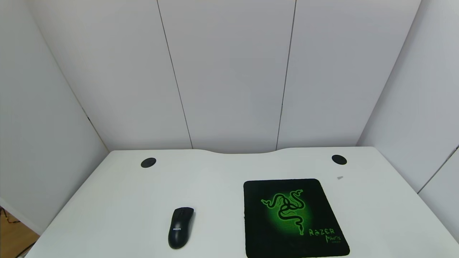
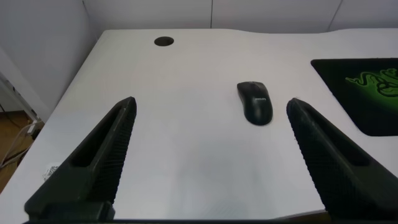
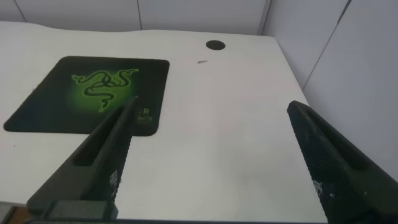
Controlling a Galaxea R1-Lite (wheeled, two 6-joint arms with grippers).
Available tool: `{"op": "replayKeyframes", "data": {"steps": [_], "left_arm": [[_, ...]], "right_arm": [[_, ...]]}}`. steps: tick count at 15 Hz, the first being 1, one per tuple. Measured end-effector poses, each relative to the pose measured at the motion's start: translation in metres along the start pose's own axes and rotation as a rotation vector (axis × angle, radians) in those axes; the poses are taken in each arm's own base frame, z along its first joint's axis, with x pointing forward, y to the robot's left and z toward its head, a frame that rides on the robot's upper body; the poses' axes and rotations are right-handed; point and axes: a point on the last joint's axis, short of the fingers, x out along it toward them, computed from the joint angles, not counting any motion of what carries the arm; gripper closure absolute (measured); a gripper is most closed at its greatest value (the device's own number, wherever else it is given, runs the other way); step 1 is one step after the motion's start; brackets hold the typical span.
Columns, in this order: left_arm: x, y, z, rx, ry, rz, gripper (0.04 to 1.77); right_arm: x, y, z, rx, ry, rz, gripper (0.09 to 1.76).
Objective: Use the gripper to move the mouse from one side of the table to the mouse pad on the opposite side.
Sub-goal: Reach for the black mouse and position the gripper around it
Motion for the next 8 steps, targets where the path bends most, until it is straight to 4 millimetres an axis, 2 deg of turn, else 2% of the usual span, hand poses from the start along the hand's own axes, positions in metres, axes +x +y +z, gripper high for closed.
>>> {"op": "replayKeyframes", "data": {"steps": [8], "left_arm": [[-0.001,-0.0006,0.0023,0.074,-0.002,-0.025,0.09]], "right_arm": [[0.0,0.0,0.0,0.0,0.0,0.0,0.14]]}}
